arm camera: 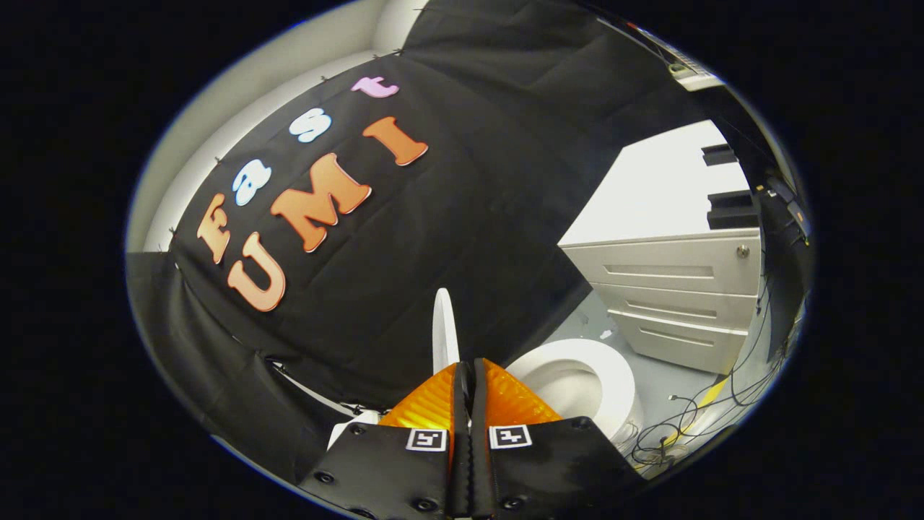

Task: Open the toilet lid.

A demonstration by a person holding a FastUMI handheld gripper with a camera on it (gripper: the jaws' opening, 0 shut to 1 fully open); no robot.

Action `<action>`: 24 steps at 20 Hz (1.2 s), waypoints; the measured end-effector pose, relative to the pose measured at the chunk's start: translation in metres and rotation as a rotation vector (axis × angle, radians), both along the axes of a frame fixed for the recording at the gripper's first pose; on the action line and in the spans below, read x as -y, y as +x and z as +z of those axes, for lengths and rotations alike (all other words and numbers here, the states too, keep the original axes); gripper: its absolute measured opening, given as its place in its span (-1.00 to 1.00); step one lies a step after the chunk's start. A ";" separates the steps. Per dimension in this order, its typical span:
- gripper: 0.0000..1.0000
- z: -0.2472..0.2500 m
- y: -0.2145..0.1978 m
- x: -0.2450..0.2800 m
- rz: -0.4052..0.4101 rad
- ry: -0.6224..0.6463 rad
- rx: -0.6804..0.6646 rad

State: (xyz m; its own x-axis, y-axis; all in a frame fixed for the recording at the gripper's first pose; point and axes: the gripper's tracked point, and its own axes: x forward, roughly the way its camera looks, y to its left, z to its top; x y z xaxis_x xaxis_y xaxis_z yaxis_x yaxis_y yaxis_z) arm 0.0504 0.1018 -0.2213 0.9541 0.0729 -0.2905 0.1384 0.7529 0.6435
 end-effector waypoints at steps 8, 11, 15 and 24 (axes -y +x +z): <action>-0.84 0.052 -0.011 -0.070 0.070 -0.130 0.049; -0.84 0.070 -0.015 -0.099 0.100 -0.151 0.071; -0.84 0.081 -0.020 -0.127 0.136 -0.210 0.080; -0.84 0.108 -0.035 -0.204 0.260 -0.332 0.115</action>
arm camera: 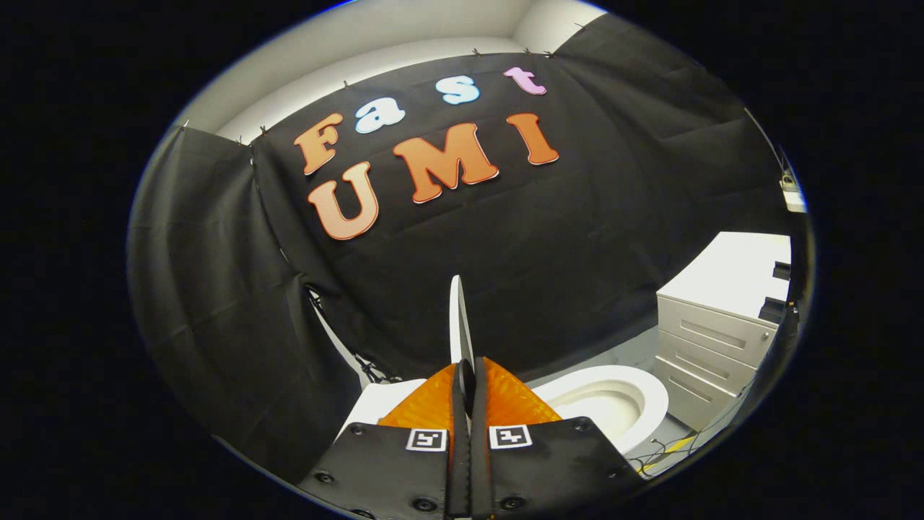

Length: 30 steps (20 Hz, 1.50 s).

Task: Open the toilet lid.

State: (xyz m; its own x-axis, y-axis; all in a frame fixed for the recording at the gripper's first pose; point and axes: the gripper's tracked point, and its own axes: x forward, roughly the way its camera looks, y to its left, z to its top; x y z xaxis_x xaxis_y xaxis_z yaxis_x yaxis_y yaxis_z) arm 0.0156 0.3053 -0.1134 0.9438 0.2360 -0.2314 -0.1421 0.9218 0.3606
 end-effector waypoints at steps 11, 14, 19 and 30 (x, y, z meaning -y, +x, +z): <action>-0.84 0.011 -0.019 -0.078 0.103 -0.133 0.053; -0.84 0.011 -0.024 -0.095 0.128 -0.146 0.061; -0.84 0.010 -0.030 -0.121 0.164 -0.156 0.067; -0.83 0.003 -0.040 -0.162 0.223 -0.186 0.094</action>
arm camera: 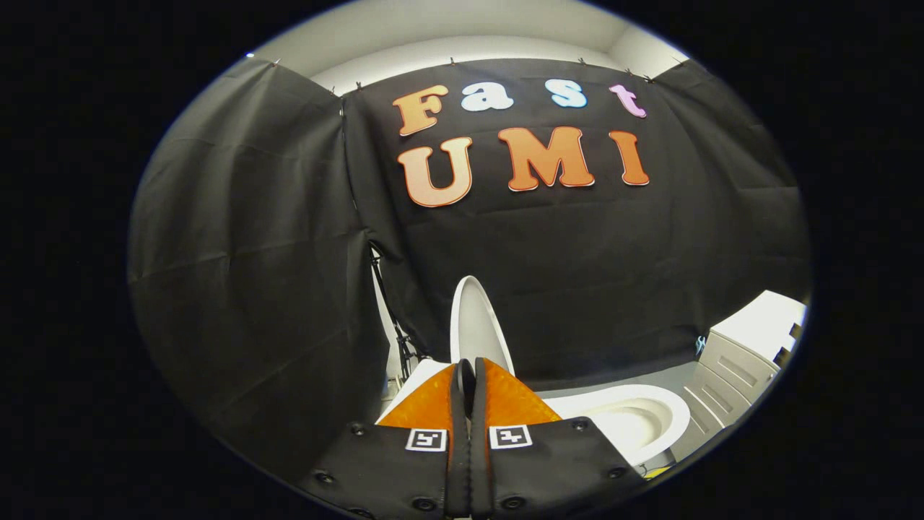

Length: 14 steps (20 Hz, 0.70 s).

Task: Open the toilet lid.

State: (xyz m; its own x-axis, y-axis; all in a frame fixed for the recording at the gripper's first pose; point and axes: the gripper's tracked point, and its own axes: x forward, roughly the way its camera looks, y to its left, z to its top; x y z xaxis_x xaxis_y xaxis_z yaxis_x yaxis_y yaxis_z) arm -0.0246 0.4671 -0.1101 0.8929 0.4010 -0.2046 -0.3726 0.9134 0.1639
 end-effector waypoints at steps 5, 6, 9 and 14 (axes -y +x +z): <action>-0.46 0.022 0.003 0.010 -0.013 0.047 0.058; -0.41 0.035 0.004 0.018 -0.026 0.054 0.092; 0.26 0.050 0.008 0.049 -0.056 0.067 0.141; 0.99 0.067 0.023 0.122 -0.131 0.068 0.162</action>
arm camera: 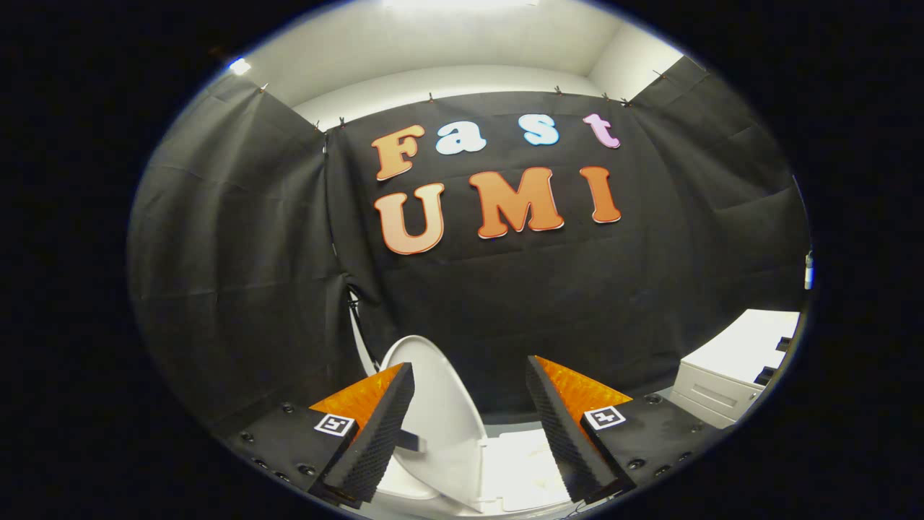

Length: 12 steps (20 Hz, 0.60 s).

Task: Open the toilet lid.

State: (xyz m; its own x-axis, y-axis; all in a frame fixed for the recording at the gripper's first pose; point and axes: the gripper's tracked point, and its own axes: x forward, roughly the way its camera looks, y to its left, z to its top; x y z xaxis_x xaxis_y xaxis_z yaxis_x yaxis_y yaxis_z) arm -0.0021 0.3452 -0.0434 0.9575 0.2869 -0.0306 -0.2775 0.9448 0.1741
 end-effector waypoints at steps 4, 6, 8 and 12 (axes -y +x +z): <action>0.98 0.013 0.012 0.074 -0.116 0.004 0.015; 0.98 0.027 0.017 0.115 -0.179 -0.002 0.056; 0.98 0.038 0.013 0.146 -0.215 -0.014 0.097; 0.97 0.064 0.006 0.197 -0.265 -0.059 0.189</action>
State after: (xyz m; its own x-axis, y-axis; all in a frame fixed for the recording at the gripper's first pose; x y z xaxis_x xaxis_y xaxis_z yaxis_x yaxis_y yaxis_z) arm 0.0041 0.1486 0.0207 0.9889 0.0305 0.1453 -0.0433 0.9954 0.0858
